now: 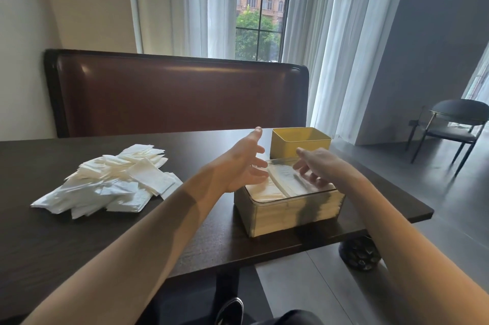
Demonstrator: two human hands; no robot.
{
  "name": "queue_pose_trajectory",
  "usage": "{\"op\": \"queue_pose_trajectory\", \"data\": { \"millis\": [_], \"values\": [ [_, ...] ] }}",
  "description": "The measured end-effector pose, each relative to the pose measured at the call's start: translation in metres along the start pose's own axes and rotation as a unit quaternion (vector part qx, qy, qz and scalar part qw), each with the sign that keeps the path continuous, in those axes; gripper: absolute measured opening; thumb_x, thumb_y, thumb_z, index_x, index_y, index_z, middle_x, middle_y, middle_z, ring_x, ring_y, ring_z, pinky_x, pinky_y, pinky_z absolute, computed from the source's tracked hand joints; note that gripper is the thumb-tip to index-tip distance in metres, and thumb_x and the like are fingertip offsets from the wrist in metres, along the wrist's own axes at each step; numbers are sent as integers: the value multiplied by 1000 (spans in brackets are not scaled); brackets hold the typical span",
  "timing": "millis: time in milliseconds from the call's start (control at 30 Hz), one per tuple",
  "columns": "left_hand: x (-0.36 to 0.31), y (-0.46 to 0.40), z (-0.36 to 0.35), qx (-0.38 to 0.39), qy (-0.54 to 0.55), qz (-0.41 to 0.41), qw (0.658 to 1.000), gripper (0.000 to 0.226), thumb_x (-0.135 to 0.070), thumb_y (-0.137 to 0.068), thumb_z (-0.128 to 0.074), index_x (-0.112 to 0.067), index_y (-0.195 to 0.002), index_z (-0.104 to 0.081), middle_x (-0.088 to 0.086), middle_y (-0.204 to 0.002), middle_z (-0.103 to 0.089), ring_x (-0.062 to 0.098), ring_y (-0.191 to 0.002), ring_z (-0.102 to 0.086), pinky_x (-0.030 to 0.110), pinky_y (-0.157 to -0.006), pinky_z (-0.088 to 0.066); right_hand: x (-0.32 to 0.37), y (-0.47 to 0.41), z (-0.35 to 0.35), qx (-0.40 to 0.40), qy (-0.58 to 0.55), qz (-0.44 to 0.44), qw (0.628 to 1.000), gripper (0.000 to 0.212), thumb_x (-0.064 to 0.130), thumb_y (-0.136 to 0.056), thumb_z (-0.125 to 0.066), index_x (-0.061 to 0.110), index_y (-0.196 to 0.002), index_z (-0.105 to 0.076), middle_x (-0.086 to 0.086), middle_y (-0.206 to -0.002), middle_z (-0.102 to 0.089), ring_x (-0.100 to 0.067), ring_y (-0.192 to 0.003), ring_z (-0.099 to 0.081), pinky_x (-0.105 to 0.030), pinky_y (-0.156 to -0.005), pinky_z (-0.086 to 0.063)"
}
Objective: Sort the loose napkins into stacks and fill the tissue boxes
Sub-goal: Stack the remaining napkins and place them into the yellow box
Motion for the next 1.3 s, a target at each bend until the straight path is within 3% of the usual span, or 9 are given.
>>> {"op": "queue_pose_trajectory", "data": {
  "millis": [167, 300, 433, 567, 733, 833, 900, 1033, 1300],
  "values": [
    [-2, -2, -2, 3, 9, -7, 1000, 69, -62, -102, -28, -7, -142, -43, 24, -142, -49, 40, -126, -55, 48, -110, -45, 7, 3, -4, 34, -50, 3, 998, 51, 44, -106, -32, 5, -107, -65, -11, -102, -69, -27, -82, -68, -28, -63, -56],
    [-2, -3, -6, 5, 5, -8, 1000, 69, -62, -103, -27, -8, -142, -44, 22, -143, -50, 40, -127, -55, 48, -111, -44, 12, 6, 6, -14, -86, 37, 995, 46, 41, -106, -35, 6, -102, -66, -12, -97, -70, -27, -82, -70, -28, -65, -58],
    [0, -4, -8, 5, -4, 0, 1000, 68, -61, -103, -27, -8, -143, -44, 22, -142, -50, 39, -125, -56, 49, -111, -44, 12, 7, -3, 33, -31, -7, 999, 51, 43, -105, -35, 1, -115, -63, -16, -103, -68, -27, -85, -67, -30, -69, -56],
    [1, -4, -7, 2, -7, 0, 1000, 68, -61, -103, -27, -7, -141, -46, 22, -139, -53, 38, -122, -58, 50, -110, -45, 9, 5, -4, 19, -7, -20, 1000, 54, 46, -104, -38, -1, -116, -64, -14, -96, -68, -26, -84, -66, -33, -77, -56],
    [-4, 1, -4, -1, -10, -14, 1000, 67, -61, -104, -26, -9, -142, -46, 20, -142, -52, 38, -126, -55, 48, -110, -45, 20, 10, 4, -49, -22, 80, 995, 47, 39, -104, -41, 1, -108, -67, -10, -97, -70, -22, -82, -66, -27, -70, -55],
    [-7, 3, 2, -12, -11, -17, 1000, 67, -61, -103, -25, -11, -143, -44, 19, -145, -50, 39, -128, -53, 52, -109, -45, 29, 13, 6, -85, -21, 125, 988, 48, 38, -105, -40, 0, -106, -69, -12, -98, -71, -24, -87, -67, -36, -80, -57],
    [-6, 4, 4, -9, -2, -2, 1000, 68, -62, -103, -26, -11, -146, -40, 20, -148, -46, 41, -132, -49, 56, -109, -43, 30, 10, 3, -81, 39, 110, 990, 53, 42, -105, -37, -1, -109, -68, -18, -109, -69, -31, -100, -65, -45, -93, -52],
    [-2, 6, -1, -2, 17, 31, 999, 72, -62, -102, -27, -11, -153, -31, 23, -156, -35, 46, -139, -39, 60, -111, -38, 14, 0, -12, -17, 113, 20, 993, 59, 49, -104, -34, 1, -115, -67, -17, -122, -64, -28, -104, -61, -39, -96, -47],
    [-21, -2, 14, -51, 26, -43, 997, 63, -56, -105, -28, -9, -143, -45, 19, -146, -49, 39, -129, -52, 50, -111, -43, 29, -9, -4, -107, -5, 100, 989, 53, 42, -105, -37, 1, -104, -71, -14, -109, -69, -29, -99, -63, -47, -95, -49]
  ]
}}
Point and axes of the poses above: each hand's wrist, its own y-axis away from the middle knuckle, its own z-axis out of the back of the hand, x = y × z, the point moved 5 cm from there along -y, towards the middle knuckle
